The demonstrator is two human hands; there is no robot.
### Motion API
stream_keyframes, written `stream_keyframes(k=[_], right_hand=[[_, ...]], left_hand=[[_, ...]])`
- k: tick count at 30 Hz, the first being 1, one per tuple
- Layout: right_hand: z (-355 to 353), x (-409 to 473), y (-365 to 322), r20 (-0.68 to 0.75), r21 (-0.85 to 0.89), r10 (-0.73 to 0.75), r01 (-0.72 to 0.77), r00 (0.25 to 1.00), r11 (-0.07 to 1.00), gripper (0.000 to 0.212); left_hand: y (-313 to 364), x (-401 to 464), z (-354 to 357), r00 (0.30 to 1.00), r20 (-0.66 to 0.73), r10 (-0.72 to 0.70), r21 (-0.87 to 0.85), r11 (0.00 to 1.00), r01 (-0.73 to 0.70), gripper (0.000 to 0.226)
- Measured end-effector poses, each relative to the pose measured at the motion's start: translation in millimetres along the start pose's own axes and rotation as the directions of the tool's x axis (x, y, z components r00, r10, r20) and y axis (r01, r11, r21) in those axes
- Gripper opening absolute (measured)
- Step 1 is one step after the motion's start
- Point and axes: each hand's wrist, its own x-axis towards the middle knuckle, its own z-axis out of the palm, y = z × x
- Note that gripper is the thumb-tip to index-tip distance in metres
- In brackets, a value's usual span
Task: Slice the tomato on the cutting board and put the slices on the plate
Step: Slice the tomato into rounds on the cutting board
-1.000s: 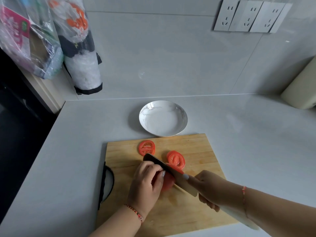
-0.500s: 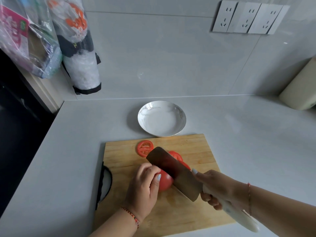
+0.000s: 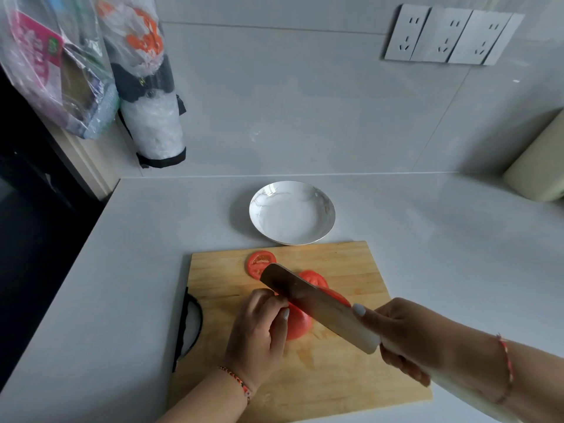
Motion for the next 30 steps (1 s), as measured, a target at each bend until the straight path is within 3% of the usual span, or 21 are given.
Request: stream_keyframes(k=[5,10,14,23,30], right_hand=[[-1,-5,2,0.044,-0.031,0.032,-0.031,0.999,0.999,0.062],[-1,-4,3,0.05,-0.037,0.032,-0.03,0.998,0.999,0.078],[4,4,-3,0.008,-0.018,0.014,-0.014,1.0,1.0,0.061],[13,35,-23,-0.014,-0.071,-0.106,0.105,0.994,0.992,0.067],[6,16,4,0.032,-0.056,-0.004,0.006,0.999,0.998,0.065]], left_hand=[[2,1,0,1.0,-0.002,-0.006,-0.011,1.0,0.006,0.014],[0,1,1,1.0,-0.01,-0.009,-0.016,1.0,0.009,0.013],[0,1,1,1.0,-0.012,0.0,-0.012,1.0,0.0,0.014],[0,0,0,1.0,-0.028,0.01,0.015,1.0,-0.01,0.012],[0,2,1,1.0,-0.031,0.006,-0.018,1.0,-0.006,0.009]])
